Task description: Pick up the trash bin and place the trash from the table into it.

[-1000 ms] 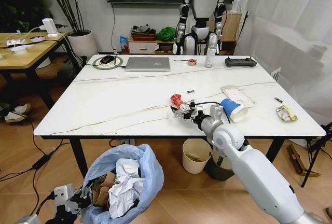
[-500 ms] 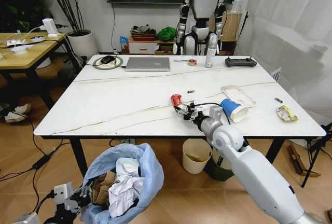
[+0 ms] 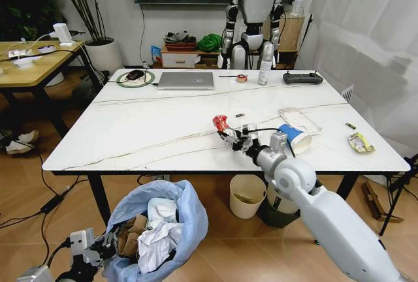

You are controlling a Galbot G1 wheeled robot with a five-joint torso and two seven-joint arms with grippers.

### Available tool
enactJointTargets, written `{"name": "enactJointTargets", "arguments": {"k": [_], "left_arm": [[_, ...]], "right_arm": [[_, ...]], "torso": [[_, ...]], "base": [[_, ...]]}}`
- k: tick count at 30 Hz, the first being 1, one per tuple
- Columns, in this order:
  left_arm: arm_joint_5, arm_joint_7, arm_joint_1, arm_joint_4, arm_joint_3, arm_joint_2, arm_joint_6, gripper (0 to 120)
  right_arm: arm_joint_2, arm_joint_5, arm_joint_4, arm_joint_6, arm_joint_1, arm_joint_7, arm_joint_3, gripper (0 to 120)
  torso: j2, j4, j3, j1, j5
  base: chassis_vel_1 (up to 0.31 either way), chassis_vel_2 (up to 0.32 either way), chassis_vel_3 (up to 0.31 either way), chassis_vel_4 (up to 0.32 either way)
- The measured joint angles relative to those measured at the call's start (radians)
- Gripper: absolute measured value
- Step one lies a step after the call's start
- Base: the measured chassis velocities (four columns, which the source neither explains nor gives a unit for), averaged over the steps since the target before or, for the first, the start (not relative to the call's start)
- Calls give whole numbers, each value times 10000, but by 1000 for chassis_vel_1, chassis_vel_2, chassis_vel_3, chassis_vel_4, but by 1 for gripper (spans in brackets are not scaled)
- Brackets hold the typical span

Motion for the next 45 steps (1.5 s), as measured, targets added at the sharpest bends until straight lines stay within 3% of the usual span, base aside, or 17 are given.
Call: {"name": "enactJointTargets", "arguments": {"k": [7,12,21,35,39,45], "left_arm": [[-120,-23,36,-46,-39,65,23,0],[-150,-56,-30,-46,-42,53,61,0],[-163,-128,-146,-55,-26,-37,130,0],[-172,-168,-124,-77,2,-119,174,0],[-211,-185,-117,-97,-1,-113,189,0],[-257,-206,-146,-98,-4,-75,209,0]], "right_arm": [[-494,1205,1906,429,-214,-45,-924,44],[-748,1460,2879,833,-565,-169,-2365,44],[-830,1144,3119,1188,-738,-315,-3681,44],[-961,430,3150,1323,-1051,-496,-3912,46],[-962,267,3092,1347,-1162,-496,-3813,66],[-933,245,3081,1348,-1216,-490,-3743,86]], "torso": [[0,0,-1,0,-2],[0,0,-1,0,-2],[0,1,-1,1,-2],[0,1,-1,1,-1],[0,1,-1,1,-1],[0,1,-1,1,-1]], "base": [[0,0,0,0],[0,0,0,0],[0,0,0,0],[0,0,0,0],[0,0,0,0],[0,0,0,0]]}}
